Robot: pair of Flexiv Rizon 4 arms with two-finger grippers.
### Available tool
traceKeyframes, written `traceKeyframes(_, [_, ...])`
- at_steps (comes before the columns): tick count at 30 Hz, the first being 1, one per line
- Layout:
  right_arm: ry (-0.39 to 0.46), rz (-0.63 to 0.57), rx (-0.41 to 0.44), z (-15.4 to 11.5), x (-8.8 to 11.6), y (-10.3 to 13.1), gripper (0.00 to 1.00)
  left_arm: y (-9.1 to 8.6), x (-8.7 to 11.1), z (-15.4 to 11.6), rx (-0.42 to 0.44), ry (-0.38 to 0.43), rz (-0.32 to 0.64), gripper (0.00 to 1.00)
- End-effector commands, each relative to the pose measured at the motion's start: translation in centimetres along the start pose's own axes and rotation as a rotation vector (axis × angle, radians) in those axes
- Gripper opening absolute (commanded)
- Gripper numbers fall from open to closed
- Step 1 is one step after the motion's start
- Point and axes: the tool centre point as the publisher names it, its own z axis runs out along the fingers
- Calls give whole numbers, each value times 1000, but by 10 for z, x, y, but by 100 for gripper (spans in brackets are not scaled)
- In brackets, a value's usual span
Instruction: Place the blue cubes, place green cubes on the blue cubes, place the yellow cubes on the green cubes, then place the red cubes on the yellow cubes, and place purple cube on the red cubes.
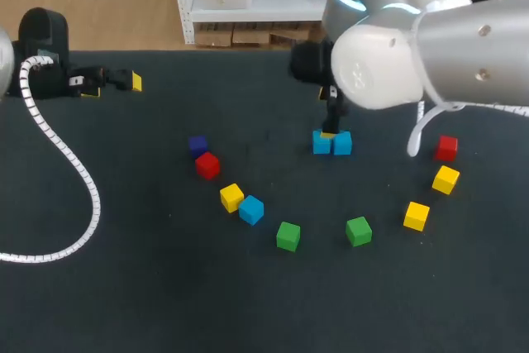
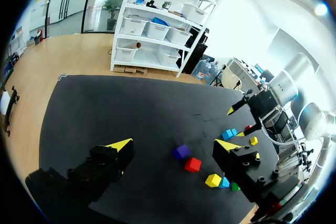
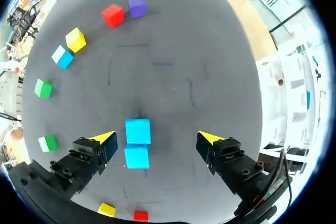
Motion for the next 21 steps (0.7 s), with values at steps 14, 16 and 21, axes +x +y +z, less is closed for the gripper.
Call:
traceKeyframes(14, [-195,219,116,-81,49,4,100,1,1,0,5,-5,1,100])
traceKeyframes(16, [-222,253,135,-90,56,4,100,1,1,0,5,-5,1,100])
traceKeyframes(21, [-291,346,189,-113,74,5,100,1,1,0,5,-5,1,100])
